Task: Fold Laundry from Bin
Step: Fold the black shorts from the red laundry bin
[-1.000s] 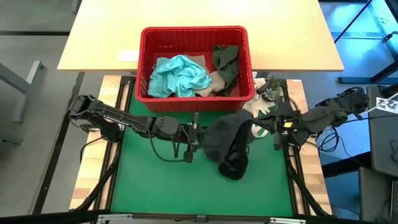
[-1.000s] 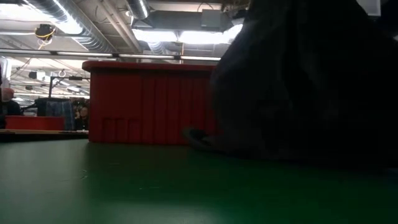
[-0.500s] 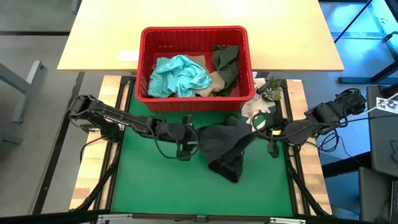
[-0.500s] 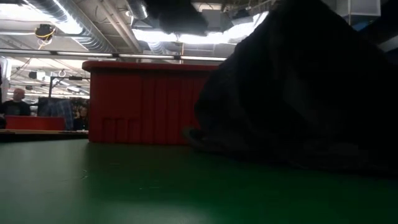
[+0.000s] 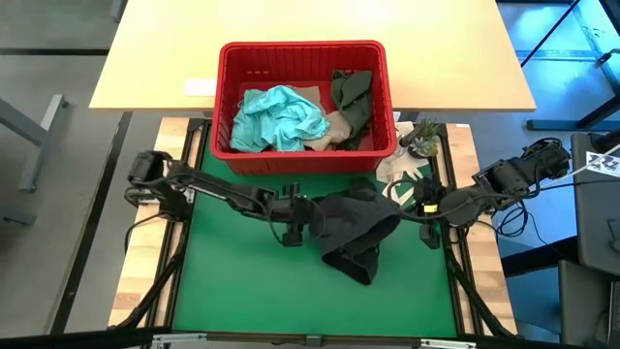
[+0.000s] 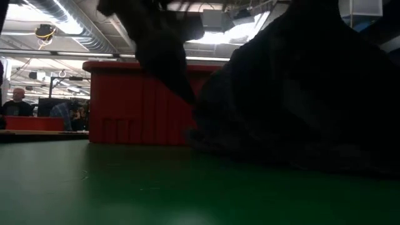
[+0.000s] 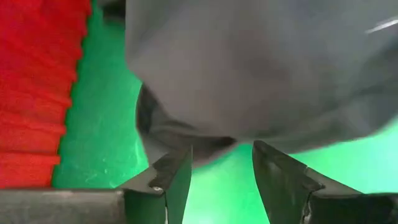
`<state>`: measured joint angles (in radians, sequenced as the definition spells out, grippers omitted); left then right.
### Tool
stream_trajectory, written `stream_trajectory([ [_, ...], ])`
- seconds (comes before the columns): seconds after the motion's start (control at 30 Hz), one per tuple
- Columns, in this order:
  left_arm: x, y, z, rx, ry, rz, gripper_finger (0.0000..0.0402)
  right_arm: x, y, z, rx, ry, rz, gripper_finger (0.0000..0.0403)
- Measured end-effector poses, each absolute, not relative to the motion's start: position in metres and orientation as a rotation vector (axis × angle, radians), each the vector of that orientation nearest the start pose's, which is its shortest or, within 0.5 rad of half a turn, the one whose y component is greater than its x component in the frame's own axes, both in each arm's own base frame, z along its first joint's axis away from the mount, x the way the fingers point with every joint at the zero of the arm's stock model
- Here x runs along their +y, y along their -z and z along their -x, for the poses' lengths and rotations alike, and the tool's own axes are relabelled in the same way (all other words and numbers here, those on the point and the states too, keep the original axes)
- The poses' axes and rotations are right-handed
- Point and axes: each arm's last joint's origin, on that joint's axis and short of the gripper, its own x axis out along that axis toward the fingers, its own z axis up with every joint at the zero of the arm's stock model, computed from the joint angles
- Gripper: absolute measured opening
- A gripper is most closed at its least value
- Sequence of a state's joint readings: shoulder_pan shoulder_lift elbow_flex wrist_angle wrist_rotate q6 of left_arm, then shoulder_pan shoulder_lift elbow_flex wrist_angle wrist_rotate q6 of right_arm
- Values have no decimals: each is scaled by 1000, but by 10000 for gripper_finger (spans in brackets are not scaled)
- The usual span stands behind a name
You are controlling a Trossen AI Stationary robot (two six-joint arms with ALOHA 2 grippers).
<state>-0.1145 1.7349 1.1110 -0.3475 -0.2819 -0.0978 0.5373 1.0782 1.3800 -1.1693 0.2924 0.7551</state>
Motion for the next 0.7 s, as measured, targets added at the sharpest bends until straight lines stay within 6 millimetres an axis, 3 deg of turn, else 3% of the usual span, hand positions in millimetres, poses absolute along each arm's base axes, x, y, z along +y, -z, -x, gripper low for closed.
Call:
stream_trajectory([
  [0.2, -10, -171, -355, 1006, -266, -89, 148, 78, -388, -147, 913, 100, -331, 1],
  [0.53, 14, -172, -355, 1006, -333, -51, 141, 76, -385, -143, 948, 137, -326, 1],
  [0.7, 20, -171, -355, 1013, -281, 38, 141, 76, -385, -143, 948, 137, -326, 1],
])
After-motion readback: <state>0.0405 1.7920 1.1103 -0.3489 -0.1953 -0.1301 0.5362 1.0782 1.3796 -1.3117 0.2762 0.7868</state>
